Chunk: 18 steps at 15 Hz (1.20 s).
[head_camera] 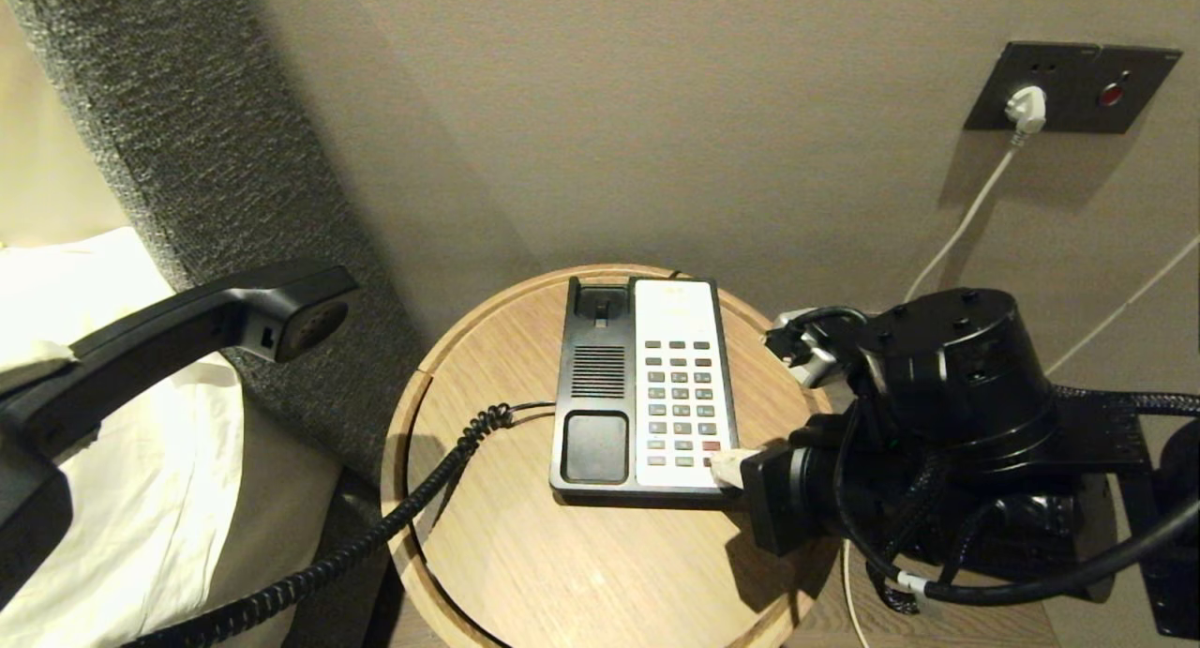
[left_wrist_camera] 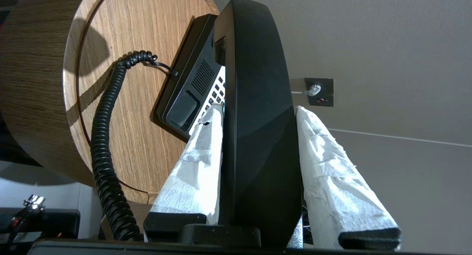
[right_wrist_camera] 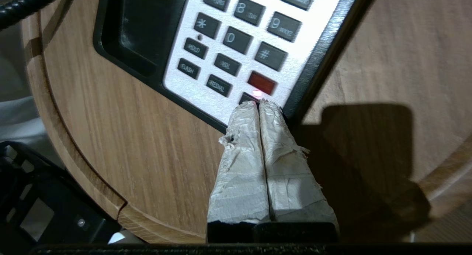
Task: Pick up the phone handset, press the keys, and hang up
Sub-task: Dial the number, then put the handset back
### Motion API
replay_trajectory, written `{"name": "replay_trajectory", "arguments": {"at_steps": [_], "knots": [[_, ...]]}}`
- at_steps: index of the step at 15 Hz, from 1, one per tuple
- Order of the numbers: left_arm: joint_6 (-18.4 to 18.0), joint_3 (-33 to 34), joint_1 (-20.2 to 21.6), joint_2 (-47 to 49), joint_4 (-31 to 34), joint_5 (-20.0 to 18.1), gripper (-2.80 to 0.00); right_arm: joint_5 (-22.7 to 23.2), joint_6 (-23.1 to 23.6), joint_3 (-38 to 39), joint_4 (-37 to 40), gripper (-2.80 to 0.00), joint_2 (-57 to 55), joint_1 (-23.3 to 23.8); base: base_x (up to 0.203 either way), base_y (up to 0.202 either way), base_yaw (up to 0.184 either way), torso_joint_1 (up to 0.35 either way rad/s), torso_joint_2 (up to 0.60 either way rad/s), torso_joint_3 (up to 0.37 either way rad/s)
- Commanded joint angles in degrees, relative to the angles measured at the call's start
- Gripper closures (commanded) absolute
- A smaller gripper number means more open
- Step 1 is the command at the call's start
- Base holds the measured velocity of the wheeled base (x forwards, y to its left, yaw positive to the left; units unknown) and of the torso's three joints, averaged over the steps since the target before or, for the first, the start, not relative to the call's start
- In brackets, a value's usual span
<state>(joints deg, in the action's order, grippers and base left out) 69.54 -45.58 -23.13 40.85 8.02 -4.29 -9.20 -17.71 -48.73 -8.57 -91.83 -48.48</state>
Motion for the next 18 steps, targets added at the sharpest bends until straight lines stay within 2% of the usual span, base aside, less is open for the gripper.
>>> {"name": "replay_trajectory", "arguments": {"at_steps": [1,7,10,13,16,18], "knots": [[0.51,-0.03,0.01,-0.07,0.06,-0.02,0.0,0.12,-0.18,-0.2,-0.45,0.0,2.2,-0.09,0.0,0.0,0.0,0.0,0.0,0.0],[0.43,-0.12,0.01,-0.42,0.06,-0.02,0.0,0.06,-0.39,0.39,-0.48,0.0,5.17,0.05,0.0,0.0,0.0,0.0,0.0,0.0],[-2.12,-0.39,0.01,0.37,0.15,-0.98,0.0,-0.29,-0.3,0.83,-0.48,0.0,7.1,0.05,0.0,0.0,0.0,0.0,0.0,0.0],[-10.15,-1.26,-0.07,2.03,0.24,-6.8,0.0,-0.37,-0.16,2.51,0.0,0.0,11.27,0.1,0.0,0.0,0.0,0.0,0.0,0.0],[-19.95,-2.12,-0.22,7.64,0.28,-8.52,0.0,-0.51,-0.21,4.05,0.05,0.0,14.32,0.67,0.0,0.0,0.0,0.0,0.0,0.0],[-27.96,-4.4,-0.86,13.46,0.25,-8.51,0.0,-0.73,-0.3,3.99,0.04,0.0,15.1,1.37,0.0,0.0,0.0,0.0,0.0,0.0]]}}
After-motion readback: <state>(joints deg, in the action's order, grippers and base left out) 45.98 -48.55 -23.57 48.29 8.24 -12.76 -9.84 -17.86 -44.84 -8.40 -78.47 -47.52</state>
